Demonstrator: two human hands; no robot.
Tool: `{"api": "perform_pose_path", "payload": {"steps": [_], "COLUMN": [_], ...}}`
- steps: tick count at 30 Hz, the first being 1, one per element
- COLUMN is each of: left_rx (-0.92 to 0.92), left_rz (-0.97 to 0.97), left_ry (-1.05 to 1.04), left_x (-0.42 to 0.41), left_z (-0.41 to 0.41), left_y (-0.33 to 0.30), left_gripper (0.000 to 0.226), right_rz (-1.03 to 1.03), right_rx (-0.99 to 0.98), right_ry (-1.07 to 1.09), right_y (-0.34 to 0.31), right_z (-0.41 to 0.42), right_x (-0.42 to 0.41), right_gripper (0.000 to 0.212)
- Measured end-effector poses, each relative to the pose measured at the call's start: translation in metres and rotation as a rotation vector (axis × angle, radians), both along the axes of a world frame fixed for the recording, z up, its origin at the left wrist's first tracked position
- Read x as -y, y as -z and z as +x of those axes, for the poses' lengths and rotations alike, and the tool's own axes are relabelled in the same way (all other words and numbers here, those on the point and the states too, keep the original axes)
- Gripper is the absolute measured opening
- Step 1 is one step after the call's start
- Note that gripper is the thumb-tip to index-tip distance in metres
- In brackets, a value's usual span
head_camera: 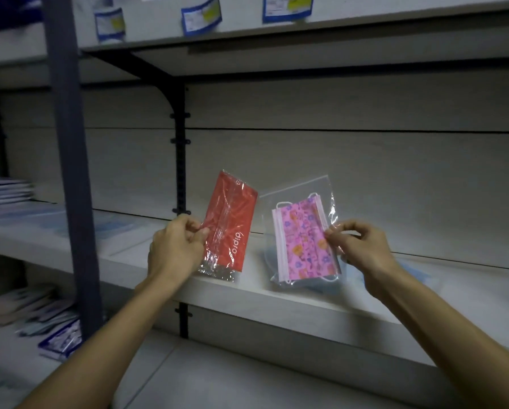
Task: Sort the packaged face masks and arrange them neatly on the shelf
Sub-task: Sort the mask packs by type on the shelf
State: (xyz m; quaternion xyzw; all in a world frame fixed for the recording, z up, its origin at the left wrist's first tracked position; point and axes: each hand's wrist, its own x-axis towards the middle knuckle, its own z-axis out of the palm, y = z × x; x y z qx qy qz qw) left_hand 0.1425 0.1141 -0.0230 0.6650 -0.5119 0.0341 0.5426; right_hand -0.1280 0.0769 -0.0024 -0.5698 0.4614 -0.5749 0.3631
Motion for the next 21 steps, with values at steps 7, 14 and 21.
{"api": "perform_pose_path", "payload": {"steps": [7,14,21], "left_rx": [-0.079,-0.158,-0.272], "left_rz": [0.023,0.073,0.194], "left_ry": [0.063,0.197,0.274], "left_x": [0.029,0.069,0.112], "left_z": [0.083,0.141,0.160], "left_y": [-0.010,-0.009,-0.002], "left_gripper": [0.010,0.012,0.013], "right_rz": [0.021,0.031,0.049], "right_rx": [0.061,0.088,0.052], "right_ry": [0.024,0.089,0.188], "right_y": [0.001,0.009,0.012], "right_z": [0.077,0.139,0.152], "right_x": [0.019,0.028,0.033], "right_gripper": [0.012,0.006,0.010]}}
